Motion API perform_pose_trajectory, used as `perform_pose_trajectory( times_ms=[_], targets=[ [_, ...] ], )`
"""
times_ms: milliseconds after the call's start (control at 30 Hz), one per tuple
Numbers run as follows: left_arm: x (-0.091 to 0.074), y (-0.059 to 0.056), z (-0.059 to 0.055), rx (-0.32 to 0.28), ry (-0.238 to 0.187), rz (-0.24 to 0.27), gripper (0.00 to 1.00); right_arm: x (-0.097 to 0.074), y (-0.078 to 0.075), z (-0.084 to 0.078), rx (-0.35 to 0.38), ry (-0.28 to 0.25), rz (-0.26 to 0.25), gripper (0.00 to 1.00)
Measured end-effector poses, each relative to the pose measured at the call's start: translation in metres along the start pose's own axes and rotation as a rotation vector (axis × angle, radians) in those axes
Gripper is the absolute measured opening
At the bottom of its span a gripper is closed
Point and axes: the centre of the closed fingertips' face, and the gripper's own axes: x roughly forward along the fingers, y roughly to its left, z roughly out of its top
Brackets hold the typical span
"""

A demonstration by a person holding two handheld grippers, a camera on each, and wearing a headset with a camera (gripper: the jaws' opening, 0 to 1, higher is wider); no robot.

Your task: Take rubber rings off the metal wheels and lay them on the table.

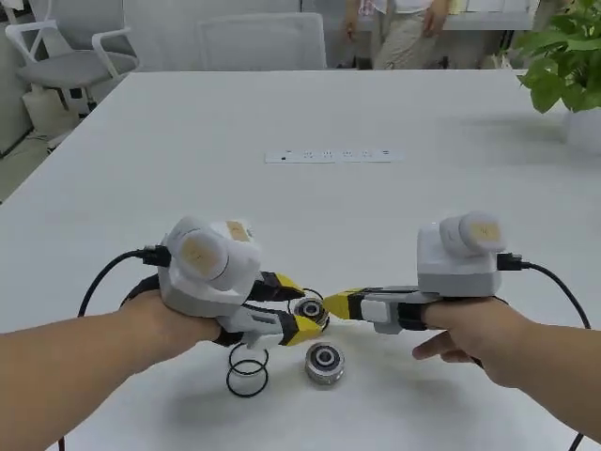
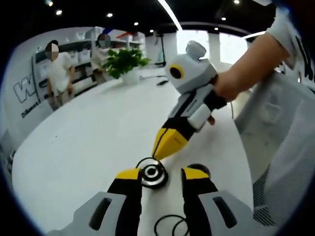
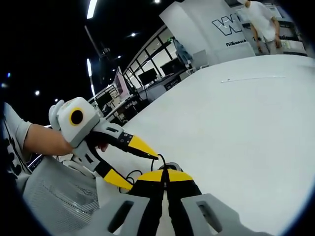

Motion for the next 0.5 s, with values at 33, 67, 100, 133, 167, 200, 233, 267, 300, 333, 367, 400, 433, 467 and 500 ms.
perform_pose_trajectory(
  times_ms=[33, 67, 100, 133, 167, 200, 233, 267, 300, 333, 367, 400, 433, 467, 500],
  targets=[
    [-0.003, 0.001, 0.001, 0.014, -0.010, 0.010, 0.35, 0.000, 0.000, 0.000, 0.002, -0.001, 0.001, 0.00],
    [-0.006, 0.001, 0.002, 0.017, -0.018, 0.014, 0.37, 0.000, 0.001, 0.001, 0.003, -0.003, 0.003, 0.00],
    [-0.009, 0.002, 0.003, 0.002, -0.029, 0.012, 0.38, -0.001, 0.002, 0.001, 0.004, -0.004, 0.005, 0.00],
    [-0.011, 0.002, 0.003, -0.005, -0.035, 0.010, 0.38, 0.000, 0.005, 0.002, 0.007, -0.005, 0.010, 0.00],
    [-0.013, 0.002, 0.004, -0.005, -0.040, 0.011, 0.38, 0.000, 0.006, 0.001, 0.009, -0.004, 0.013, 0.00],
    [-0.017, 0.002, 0.005, -0.007, -0.050, 0.011, 0.39, 0.001, 0.010, 0.001, 0.008, -0.005, 0.018, 0.00],
    [-0.019, 0.002, 0.005, -0.012, -0.053, 0.010, 0.40, 0.001, 0.012, 0.002, 0.010, -0.005, 0.023, 0.00],
    [-0.022, 0.003, 0.006, -0.016, -0.060, 0.011, 0.42, 0.002, 0.014, 0.002, 0.012, -0.006, 0.028, 0.00],
    [-0.024, 0.002, 0.006, -0.016, -0.064, 0.011, 0.44, 0.002, 0.016, 0.002, 0.010, -0.005, 0.032, 0.00],
    [-0.026, 0.002, 0.006, -0.017, -0.067, 0.010, 0.46, 0.003, 0.018, 0.002, 0.011, -0.005, 0.037, 0.00],
    [-0.029, 0.001, 0.007, -0.020, -0.070, 0.010, 0.49, 0.003, 0.020, 0.002, 0.013, -0.004, 0.040, 0.00],
    [-0.031, 0.001, 0.007, -0.022, -0.076, 0.008, 0.50, 0.004, 0.023, 0.002, 0.012, -0.003, 0.044, 0.00],
    [-0.033, 0.000, 0.008, -0.025, -0.083, 0.005, 0.52, 0.005, 0.024, 0.002, 0.011, -0.002, 0.047, 0.00],
    [-0.035, 0.000, 0.008, -0.027, -0.088, 0.003, 0.53, 0.005, 0.026, 0.002, 0.011, 0.000, 0.051, 0.00],
    [-0.038, -0.001, 0.008, -0.034, -0.093, 0.000, 0.55, 0.006, 0.028, 0.002, 0.009, 0.001, 0.055, 0.00]
  ],
)
